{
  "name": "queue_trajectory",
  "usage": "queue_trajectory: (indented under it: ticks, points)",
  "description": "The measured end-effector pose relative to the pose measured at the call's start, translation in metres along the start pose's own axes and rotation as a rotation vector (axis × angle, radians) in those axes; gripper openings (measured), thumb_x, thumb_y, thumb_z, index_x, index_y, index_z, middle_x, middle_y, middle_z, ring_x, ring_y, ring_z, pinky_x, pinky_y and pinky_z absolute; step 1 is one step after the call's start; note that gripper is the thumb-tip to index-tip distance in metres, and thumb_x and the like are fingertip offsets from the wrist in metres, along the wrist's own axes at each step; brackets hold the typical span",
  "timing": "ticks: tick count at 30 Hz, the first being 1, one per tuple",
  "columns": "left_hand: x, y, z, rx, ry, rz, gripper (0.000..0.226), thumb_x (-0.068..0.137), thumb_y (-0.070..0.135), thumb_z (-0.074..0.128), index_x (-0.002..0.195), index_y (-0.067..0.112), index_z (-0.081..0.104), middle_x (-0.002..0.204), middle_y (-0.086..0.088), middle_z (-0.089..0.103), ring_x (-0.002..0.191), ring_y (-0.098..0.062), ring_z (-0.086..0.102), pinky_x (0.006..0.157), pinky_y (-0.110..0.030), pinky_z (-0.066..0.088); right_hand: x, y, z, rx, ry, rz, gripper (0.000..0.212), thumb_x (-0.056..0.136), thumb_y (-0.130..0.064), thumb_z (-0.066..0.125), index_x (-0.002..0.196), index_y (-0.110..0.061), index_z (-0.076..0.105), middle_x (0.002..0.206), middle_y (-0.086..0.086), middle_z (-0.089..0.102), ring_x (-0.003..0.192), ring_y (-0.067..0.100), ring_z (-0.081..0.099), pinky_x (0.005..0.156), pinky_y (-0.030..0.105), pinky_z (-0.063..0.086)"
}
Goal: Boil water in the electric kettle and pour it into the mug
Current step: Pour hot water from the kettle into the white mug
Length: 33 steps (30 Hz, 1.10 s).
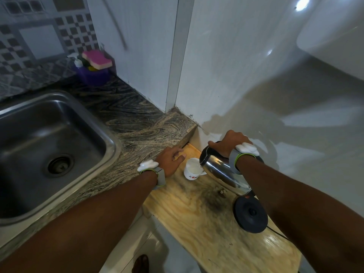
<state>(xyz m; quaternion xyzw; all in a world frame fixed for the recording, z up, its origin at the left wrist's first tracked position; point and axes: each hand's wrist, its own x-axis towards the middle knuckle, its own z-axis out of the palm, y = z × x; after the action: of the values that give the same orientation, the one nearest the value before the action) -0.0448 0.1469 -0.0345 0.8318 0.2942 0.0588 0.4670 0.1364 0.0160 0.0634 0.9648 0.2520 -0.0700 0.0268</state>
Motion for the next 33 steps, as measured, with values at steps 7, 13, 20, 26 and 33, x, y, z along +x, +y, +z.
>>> queue_trajectory:
  ticks: [7, 13, 20, 26, 33]
  points:
    - [0.001, -0.001, 0.001, 0.000, -0.013, -0.008, 0.037, 0.099, 0.035, 0.057, 0.132, 0.018, 0.060, 0.121, -0.012, 0.058, 0.104, -0.032, 0.060, 0.092, -0.036, 0.048, 0.003, -0.001, -0.006, -0.008, -0.027, -0.022, 0.065, 0.061, -0.080, 0.054, 0.081, -0.019, 0.056, 0.064, 0.000, 0.054, 0.061, 0.025, 0.059, 0.055, 0.030, 0.044]
    - [0.003, 0.000, 0.001, 0.001, -0.007, -0.010, 0.037, 0.099, 0.036, 0.057, 0.131, 0.018, 0.061, 0.118, -0.012, 0.059, 0.103, -0.032, 0.061, 0.092, -0.038, 0.048, 0.005, -0.001, -0.011, -0.020, -0.037, -0.036, 0.063, 0.062, -0.079, 0.054, 0.083, -0.019, 0.052, 0.067, 0.001, 0.054, 0.064, 0.027, 0.059, 0.059, 0.032, 0.047]
    - [0.004, 0.003, 0.000, -0.002, -0.012, -0.006, 0.037, 0.099, 0.035, 0.057, 0.131, 0.017, 0.060, 0.121, -0.012, 0.058, 0.105, -0.031, 0.060, 0.093, -0.038, 0.048, 0.007, -0.001, -0.014, -0.020, -0.037, -0.049, 0.060, 0.061, -0.080, 0.056, 0.072, -0.021, 0.047, 0.062, 0.000, 0.052, 0.053, 0.021, 0.052, 0.047, 0.027, 0.034]
    - [0.003, 0.006, 0.001, 0.005, -0.011, -0.012, 0.038, 0.099, 0.036, 0.057, 0.132, 0.019, 0.059, 0.123, -0.010, 0.058, 0.106, -0.031, 0.060, 0.092, -0.035, 0.047, 0.009, 0.000, -0.015, -0.041, -0.044, -0.048, 0.061, 0.064, -0.078, 0.056, 0.080, -0.020, 0.049, 0.063, 0.000, 0.050, 0.053, 0.020, 0.050, 0.049, 0.028, 0.037]
    - [0.003, 0.009, 0.001, -0.001, 0.010, -0.004, 0.037, 0.098, 0.035, 0.059, 0.131, 0.019, 0.061, 0.120, -0.010, 0.060, 0.104, -0.030, 0.061, 0.089, -0.032, 0.046, 0.009, -0.001, -0.016, -0.029, -0.060, -0.059, 0.059, 0.066, -0.076, 0.057, 0.081, -0.019, 0.053, 0.065, 0.001, 0.055, 0.056, 0.021, 0.055, 0.054, 0.029, 0.043]
